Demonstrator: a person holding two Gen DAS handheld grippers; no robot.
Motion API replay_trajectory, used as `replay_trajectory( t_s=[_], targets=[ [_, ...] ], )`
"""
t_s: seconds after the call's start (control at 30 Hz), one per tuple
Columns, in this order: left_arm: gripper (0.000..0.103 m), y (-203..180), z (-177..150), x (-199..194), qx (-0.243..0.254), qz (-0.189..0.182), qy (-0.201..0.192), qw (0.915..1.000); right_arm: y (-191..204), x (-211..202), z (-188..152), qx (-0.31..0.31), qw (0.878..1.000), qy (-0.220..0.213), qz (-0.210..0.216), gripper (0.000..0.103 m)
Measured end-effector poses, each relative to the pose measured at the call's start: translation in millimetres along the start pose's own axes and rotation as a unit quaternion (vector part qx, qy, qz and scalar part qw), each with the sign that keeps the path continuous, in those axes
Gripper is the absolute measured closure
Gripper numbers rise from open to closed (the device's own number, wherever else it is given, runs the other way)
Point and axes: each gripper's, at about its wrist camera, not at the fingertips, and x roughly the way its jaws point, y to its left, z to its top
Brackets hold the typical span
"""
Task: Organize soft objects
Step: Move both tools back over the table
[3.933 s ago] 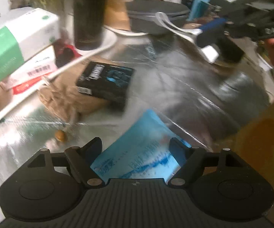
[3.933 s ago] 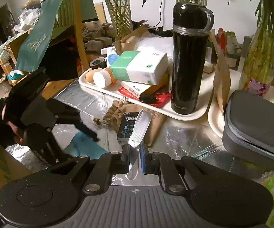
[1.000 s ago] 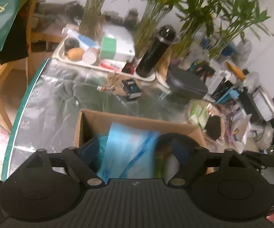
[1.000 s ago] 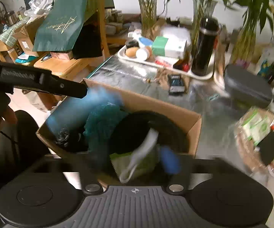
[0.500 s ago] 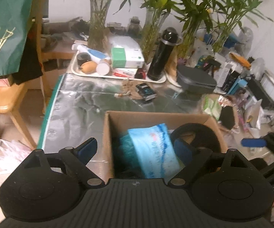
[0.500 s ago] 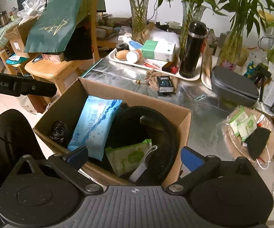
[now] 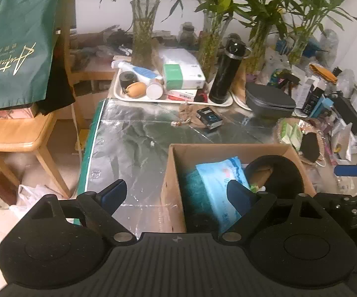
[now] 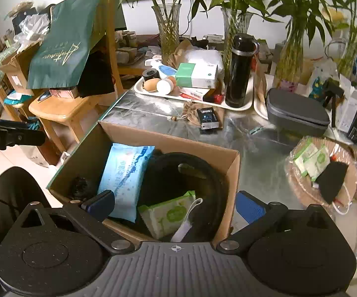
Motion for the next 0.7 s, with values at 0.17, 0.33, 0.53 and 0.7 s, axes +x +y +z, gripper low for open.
replay_trajectory(
  t_s=[0.17, 0.33, 0.53, 0.7],
  targets=[
    [0.014, 0, 0, 3, 0.007, 0.0, 0.011, 0.9999, 2, -5, -2, -0.003, 1.0, 0.002, -0.01, 0.0],
    [0.014, -1, 1, 10, 0.012, 0.002, 0.021, 0.9997, -2, -6, -1, -0.003, 1.0, 0.004, -0.016, 0.0],
    [0.014, -4, 11, 20, 0.016, 0.02, 0.025, 0.9994, -15, 3, 5, -0.002, 1.0, 0.007, -0.019, 0.0],
    [0.014, -7, 20, 28, 0.019, 0.021, 0.015, 0.9995, -28, 14, 12, 0.0, 1.0, 0.007, -0.017, 0.0]
  ],
)
